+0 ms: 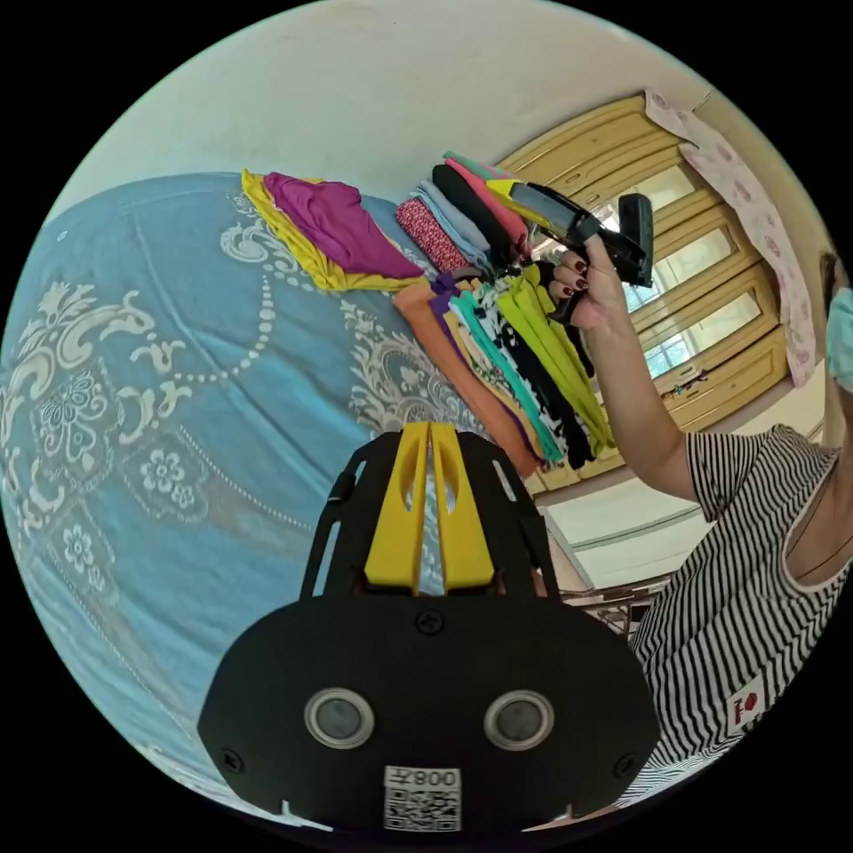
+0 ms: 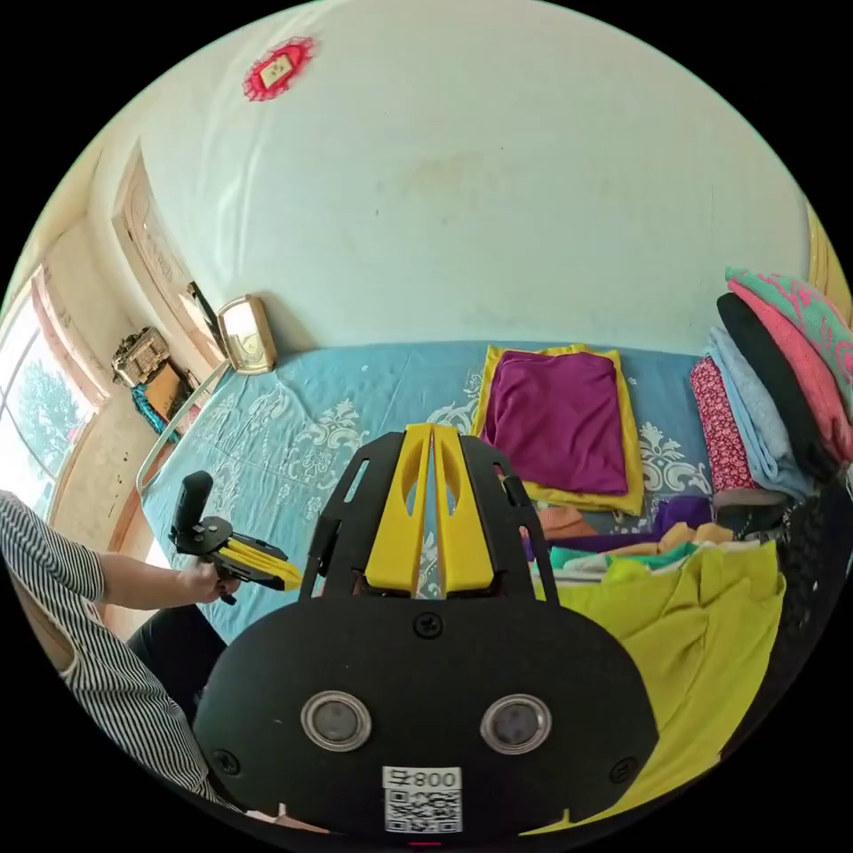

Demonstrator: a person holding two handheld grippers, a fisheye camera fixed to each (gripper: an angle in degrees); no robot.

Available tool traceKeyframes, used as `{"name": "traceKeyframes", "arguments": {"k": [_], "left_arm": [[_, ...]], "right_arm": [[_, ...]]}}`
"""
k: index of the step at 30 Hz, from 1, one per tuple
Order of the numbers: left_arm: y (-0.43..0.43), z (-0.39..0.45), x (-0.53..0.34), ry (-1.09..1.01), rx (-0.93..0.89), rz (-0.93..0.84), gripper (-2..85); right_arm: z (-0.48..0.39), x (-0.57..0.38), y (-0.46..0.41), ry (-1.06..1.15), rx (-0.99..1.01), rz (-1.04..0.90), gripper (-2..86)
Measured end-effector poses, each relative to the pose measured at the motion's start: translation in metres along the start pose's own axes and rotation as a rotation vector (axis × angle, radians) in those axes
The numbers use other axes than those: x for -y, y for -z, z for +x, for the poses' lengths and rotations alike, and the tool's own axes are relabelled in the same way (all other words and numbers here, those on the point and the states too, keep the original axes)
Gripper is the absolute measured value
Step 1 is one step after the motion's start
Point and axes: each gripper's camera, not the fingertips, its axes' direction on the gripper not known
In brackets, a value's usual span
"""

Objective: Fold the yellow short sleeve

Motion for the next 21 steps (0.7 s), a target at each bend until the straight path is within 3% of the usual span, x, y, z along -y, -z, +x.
{"name": "traceKeyframes", "arguments": {"k": [5, 7, 12, 13, 19, 21], "left_arm": [[-0.011, 0.079, -0.089, -0.007, 0.303, -0.221, 0.2], [-0.024, 0.111, -0.122, -0.043, 0.479, -0.328, 0.2], [-0.050, 0.148, -0.160, -0.141, 0.625, -0.398, 0.2], [-0.052, 0.153, -0.164, -0.137, 0.631, -0.402, 0.2], [-0.054, 0.174, -0.191, -0.063, 0.659, -0.351, 0.2], [-0.054, 0.178, -0.196, -0.038, 0.656, -0.359, 0.2]], "right_arm": [[-0.080, -0.131, 0.047, -0.046, -0.072, -0.053, 0.0], [-0.115, -0.191, 0.040, -0.090, -0.113, -0.205, 0.0], [-0.161, -0.289, -0.016, -0.157, -0.157, -0.558, 0.1], [-0.171, -0.301, -0.007, -0.177, -0.185, -0.444, 0.1], [-0.193, -0.321, 0.014, -0.233, -0.110, -0.510, 0.3], [-0.197, -0.318, 0.046, -0.243, -0.112, -0.395, 0.5]]}}
